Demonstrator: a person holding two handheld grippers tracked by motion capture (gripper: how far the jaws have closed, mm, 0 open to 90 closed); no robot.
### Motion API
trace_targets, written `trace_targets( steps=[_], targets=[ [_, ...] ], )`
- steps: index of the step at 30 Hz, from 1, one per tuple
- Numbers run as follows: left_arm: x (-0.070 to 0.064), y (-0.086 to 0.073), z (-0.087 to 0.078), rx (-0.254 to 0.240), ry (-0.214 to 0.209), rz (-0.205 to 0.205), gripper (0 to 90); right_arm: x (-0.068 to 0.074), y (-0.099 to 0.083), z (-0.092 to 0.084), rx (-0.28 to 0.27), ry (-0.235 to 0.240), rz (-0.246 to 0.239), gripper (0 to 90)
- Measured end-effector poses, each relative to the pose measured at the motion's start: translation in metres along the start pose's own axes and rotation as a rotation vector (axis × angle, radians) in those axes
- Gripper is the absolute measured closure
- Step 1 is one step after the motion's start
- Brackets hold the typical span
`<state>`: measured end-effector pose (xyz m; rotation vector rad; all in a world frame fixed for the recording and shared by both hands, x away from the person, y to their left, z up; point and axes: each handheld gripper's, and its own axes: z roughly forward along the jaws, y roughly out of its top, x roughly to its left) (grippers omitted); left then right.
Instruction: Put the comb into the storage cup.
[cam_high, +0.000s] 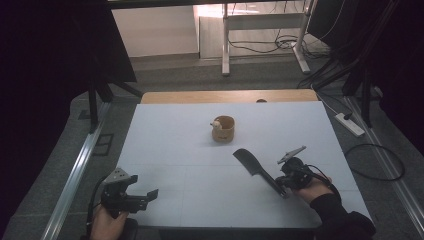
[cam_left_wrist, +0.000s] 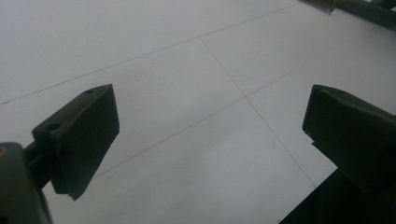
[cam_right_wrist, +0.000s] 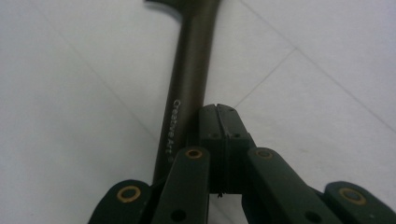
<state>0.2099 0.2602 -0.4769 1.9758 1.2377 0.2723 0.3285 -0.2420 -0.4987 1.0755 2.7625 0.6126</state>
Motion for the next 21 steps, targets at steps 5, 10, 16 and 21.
trace_targets(
  steps=[5, 10, 16, 21],
  targets=[
    [0.0, 0.0, 0.0, 0.001, 0.001, 0.002, 4.6, 0.005, -0.002, 0.0, -0.002, 0.0, -0.011, 89.9],
    [0.0, 0.0, 0.0, 0.001, 0.0, 0.002, 4.7, 0.006, -0.002, -0.001, 0.001, 0.003, -0.008, 89.8],
    [0.0, 0.0, 0.0, 0.002, 0.001, 0.002, 4.7, 0.004, 0.0, -0.008, -0.042, -0.01, 0.006, 86.0],
    [0.0, 0.0, 0.0, 0.002, 0.0, 0.002, 4.7, 0.002, 0.001, -0.017, -0.081, -0.025, 0.037, 72.0]
  ],
)
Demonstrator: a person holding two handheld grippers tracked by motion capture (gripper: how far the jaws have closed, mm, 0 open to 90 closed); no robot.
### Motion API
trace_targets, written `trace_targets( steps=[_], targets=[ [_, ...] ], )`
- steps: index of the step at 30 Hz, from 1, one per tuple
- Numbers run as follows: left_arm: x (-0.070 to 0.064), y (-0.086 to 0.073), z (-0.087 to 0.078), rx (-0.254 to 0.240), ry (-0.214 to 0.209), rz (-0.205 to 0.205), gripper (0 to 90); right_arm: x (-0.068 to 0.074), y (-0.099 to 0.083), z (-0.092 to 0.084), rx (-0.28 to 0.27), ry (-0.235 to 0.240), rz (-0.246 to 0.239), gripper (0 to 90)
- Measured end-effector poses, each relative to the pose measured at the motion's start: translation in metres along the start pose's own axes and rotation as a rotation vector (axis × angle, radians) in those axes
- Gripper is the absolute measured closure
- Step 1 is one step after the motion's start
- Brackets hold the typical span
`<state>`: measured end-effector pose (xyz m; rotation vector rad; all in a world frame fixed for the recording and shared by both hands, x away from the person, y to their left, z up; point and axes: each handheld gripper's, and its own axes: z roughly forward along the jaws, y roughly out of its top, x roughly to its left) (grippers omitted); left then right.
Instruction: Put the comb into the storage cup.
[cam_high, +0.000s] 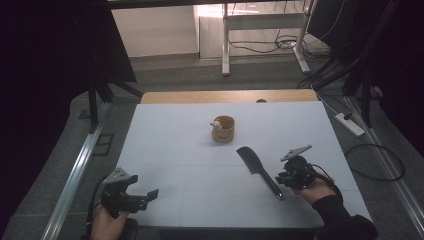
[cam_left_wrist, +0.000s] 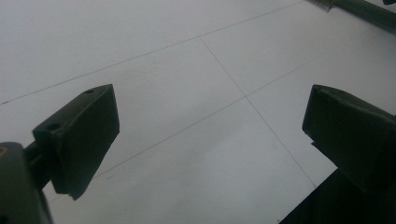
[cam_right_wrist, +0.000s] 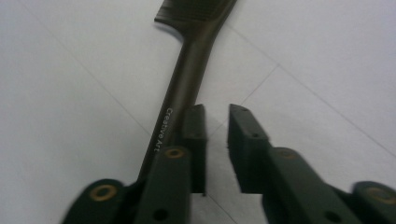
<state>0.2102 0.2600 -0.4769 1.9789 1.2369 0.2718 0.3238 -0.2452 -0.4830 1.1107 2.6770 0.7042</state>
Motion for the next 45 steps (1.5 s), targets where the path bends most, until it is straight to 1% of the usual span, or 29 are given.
trace_targets(
  steps=[1, 2, 7, 9, 10, 12, 14, 15, 17, 18, 22, 25, 30, 35, 40, 45],
  targets=[
    [0.0, 0.0, 0.0, -0.001, 0.0, 0.0, 4.7, 0.0, 0.001, -0.002, -0.005, 0.001, 0.005, 67.2],
    [0.0, 0.0, 0.0, 0.0, 0.0, -0.001, 4.7, 0.0, 0.002, -0.003, -0.014, 0.002, 0.009, 64.3],
    [0.0, 0.0, 0.0, 0.001, 0.0, -0.001, 4.8, 0.003, 0.006, -0.008, -0.055, -0.021, 0.009, 47.0],
    [0.0, 0.0, 0.0, 0.001, 0.0, -0.001, 4.8, 0.004, 0.007, -0.008, -0.05, -0.024, 0.007, 36.6],
    [0.0, 0.0, 0.0, 0.001, 0.0, -0.001, 4.8, 0.005, 0.008, -0.007, -0.049, -0.03, 0.009, 34.1],
    [0.0, 0.0, 0.0, 0.002, -0.001, -0.001, 4.8, 0.006, 0.01, -0.007, -0.036, -0.033, 0.017, 24.9],
    [0.0, 0.0, 0.0, 0.001, -0.002, -0.002, 4.8, 0.007, 0.012, -0.006, -0.024, -0.037, 0.02, 19.6],
    [0.0, 0.0, 0.0, 0.001, -0.002, -0.001, 4.8, 0.008, 0.012, -0.006, -0.023, -0.036, 0.014, 17.4],
    [0.0, 0.0, 0.0, 0.002, -0.003, -0.002, 4.8, 0.009, 0.014, -0.007, -0.024, -0.02, 0.005, 15.5],
    [0.0, 0.0, 0.0, 0.002, -0.003, -0.002, 4.8, 0.01, 0.014, -0.007, -0.025, -0.02, -0.003, 14.0],
    [0.0, 0.0, 0.0, 0.002, -0.003, -0.002, 4.8, 0.016, 0.017, -0.006, -0.03, -0.035, -0.031, 6.0],
    [0.0, 0.0, 0.001, 0.003, -0.003, -0.002, 4.8, 0.019, 0.02, -0.004, -0.024, -0.046, -0.033, 0.1],
    [0.0, 0.0, 0.001, 0.007, -0.002, 0.003, 4.8, 0.021, 0.023, -0.003, -0.015, -0.049, -0.02, 0.0],
    [0.0, 0.0, 0.001, 0.008, -0.003, 0.004, 4.8, 0.024, 0.026, -0.001, -0.002, -0.047, -0.025, 0.0],
    [0.0, 0.0, 0.001, 0.009, -0.004, 0.004, 4.8, 0.022, 0.025, 0.005, 0.022, -0.053, -0.028, 0.0],
    [0.0, 0.0, 0.001, 0.01, -0.004, 0.003, 4.8, 0.02, 0.024, 0.01, 0.029, -0.057, -0.023, 0.0]
  ],
)
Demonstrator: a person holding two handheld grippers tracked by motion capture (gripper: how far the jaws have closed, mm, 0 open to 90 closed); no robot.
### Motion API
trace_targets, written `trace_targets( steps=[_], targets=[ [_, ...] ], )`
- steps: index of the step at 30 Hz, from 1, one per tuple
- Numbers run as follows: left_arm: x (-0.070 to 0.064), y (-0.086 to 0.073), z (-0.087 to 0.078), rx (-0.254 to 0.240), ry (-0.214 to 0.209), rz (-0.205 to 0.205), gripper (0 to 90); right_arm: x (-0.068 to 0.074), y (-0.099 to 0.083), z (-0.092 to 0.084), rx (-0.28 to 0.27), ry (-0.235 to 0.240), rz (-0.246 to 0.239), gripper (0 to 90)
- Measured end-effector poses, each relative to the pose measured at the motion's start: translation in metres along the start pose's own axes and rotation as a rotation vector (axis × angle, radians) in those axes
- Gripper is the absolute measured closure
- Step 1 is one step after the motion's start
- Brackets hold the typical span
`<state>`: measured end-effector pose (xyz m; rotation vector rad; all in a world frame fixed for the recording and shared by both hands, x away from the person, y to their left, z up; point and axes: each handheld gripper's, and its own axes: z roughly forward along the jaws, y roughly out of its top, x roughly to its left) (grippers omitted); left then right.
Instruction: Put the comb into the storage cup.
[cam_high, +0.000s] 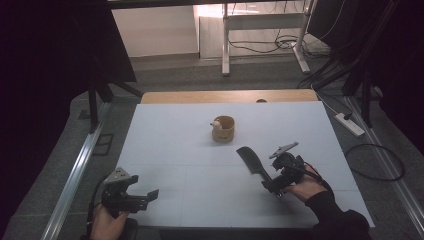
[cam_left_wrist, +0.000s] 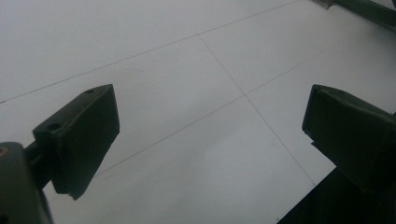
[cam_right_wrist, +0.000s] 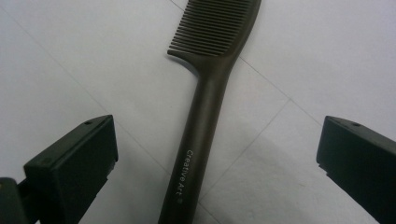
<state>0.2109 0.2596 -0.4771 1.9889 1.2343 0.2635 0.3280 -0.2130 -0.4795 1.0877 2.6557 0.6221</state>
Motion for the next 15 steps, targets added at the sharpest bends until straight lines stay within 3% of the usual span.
trace_targets(
  steps=[15],
  targets=[
    [0.0, 0.0, 0.0, 0.002, -0.002, -0.001, 4.8, 0.002, -0.005, 0.023, 0.062, -0.009, -0.023, 0.0]
  ],
)
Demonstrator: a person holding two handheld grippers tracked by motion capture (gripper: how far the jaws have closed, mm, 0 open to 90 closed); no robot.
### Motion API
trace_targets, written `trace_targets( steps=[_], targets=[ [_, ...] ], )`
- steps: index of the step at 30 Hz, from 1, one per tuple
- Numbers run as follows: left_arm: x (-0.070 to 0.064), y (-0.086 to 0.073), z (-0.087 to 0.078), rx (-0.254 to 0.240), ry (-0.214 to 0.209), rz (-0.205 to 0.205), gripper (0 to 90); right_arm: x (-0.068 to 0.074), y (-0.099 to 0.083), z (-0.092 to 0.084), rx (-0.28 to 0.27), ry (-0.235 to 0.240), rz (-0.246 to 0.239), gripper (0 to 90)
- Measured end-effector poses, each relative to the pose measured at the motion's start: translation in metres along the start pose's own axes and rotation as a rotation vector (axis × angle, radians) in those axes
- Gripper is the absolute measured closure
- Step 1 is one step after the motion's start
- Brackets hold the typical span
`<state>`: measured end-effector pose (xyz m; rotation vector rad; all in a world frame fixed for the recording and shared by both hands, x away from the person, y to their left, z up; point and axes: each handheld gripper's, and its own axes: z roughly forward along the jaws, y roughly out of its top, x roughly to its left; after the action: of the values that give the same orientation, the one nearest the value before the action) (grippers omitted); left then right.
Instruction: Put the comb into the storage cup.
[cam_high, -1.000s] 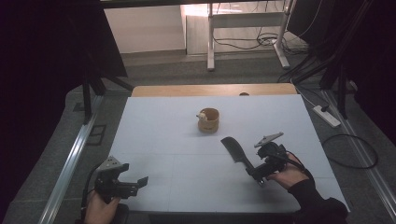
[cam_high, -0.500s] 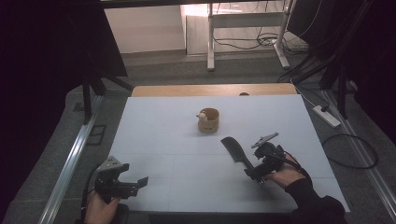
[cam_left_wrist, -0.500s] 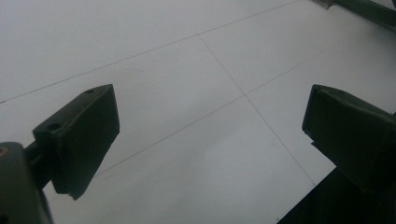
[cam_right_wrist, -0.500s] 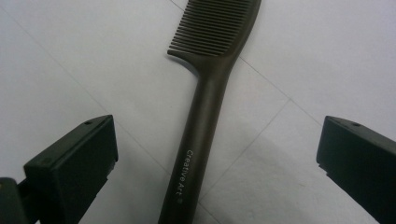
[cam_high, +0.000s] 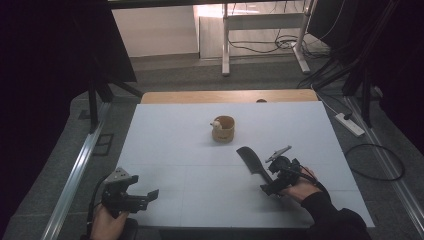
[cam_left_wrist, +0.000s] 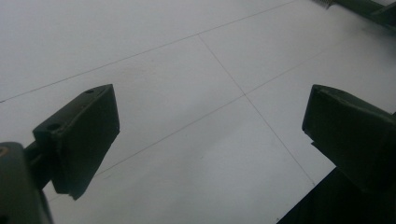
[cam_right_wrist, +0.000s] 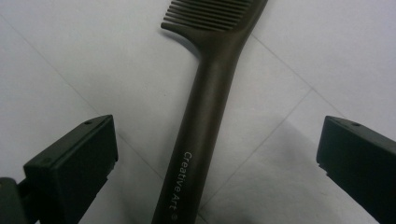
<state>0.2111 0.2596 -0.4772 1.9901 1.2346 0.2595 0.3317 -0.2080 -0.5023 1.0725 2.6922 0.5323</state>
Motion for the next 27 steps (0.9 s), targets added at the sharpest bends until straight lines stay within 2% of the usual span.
trace_targets(
  steps=[9, 22, 27],
  targets=[
    [0.0, 0.0, 0.0, 0.002, 0.0, 0.002, 4.9, 0.0, 0.0, 0.011, 0.04, -0.007, 0.001, 0.0],
    [0.0, 0.0, 0.001, 0.004, -0.001, 0.005, 5.0, -0.001, 0.002, 0.012, 0.067, 0.004, 0.024, 0.1],
    [0.0, 0.0, 0.001, 0.004, -0.001, 0.006, 5.0, 0.0, 0.004, 0.008, 0.072, 0.006, 0.026, 11.2]
  ],
)
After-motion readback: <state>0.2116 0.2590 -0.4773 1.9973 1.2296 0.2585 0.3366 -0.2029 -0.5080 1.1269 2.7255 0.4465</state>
